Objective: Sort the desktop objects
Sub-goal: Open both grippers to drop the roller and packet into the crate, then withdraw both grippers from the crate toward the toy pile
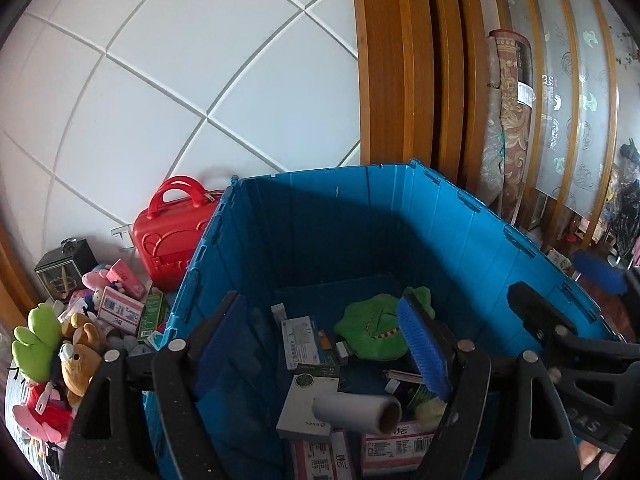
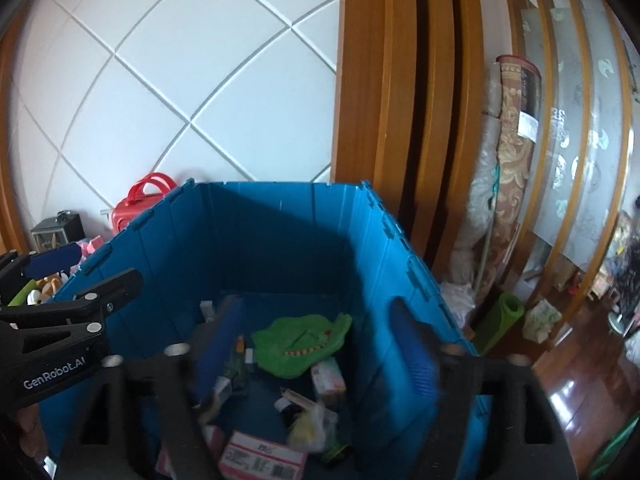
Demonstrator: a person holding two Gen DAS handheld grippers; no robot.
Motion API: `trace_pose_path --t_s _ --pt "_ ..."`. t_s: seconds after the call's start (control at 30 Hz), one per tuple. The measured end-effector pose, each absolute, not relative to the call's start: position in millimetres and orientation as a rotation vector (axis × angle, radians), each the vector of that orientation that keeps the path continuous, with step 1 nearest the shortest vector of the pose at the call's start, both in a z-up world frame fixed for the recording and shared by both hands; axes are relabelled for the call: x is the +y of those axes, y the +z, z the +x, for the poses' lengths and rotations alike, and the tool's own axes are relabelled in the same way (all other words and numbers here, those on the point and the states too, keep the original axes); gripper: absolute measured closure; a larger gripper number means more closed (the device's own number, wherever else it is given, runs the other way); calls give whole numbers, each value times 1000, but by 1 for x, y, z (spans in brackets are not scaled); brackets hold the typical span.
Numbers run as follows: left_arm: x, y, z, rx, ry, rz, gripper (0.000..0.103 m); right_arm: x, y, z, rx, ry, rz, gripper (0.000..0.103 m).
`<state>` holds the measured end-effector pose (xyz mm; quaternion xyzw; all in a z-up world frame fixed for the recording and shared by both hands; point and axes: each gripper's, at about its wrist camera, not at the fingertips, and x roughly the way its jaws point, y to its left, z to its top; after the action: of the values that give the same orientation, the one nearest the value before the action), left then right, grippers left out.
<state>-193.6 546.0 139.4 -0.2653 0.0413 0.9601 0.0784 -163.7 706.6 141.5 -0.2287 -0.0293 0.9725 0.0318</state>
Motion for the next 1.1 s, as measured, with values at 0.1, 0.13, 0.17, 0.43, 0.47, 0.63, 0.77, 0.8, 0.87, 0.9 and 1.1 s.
trace_pose_path --t_s 0.1,0.13,0.17,0.43,0.47,0.63,0.77,0.8,0.87,0.9,1.1 --pt "537 141 -185 87 2883 -776 21 704 148 -153 -123 3009 -638 0" --pt "534 142 -182 75 2891 -766 20 703 149 -150 -132 3009 -626 0" --pt "530 143 -177 66 2901 -753 19 703 149 -147 -138 3004 -615 0" --pt "498 148 -137 45 3024 -658 15 692 144 -129 -95 3090 -545 0" --pt "492 149 -131 50 3050 -638 15 687 143 -129 -84 3115 -537 0" --pt "461 151 -111 37 3142 -583 15 653 142 -127 -77 3260 -523 0" --pt "431 151 -101 44 3220 -612 15 617 144 -123 -98 3368 -493 0" --pt "422 150 -99 34 3237 -616 15 607 144 -121 -114 3389 -491 0" --pt "401 149 -95 -1 3264 -628 15 587 146 -118 -156 3425 -482 0" --pt "390 148 -94 -17 3275 -637 15 576 146 -116 -173 3437 -480 0" --pt "318 139 -80 -92 3326 -672 15 508 150 -108 -226 3489 -474 0"
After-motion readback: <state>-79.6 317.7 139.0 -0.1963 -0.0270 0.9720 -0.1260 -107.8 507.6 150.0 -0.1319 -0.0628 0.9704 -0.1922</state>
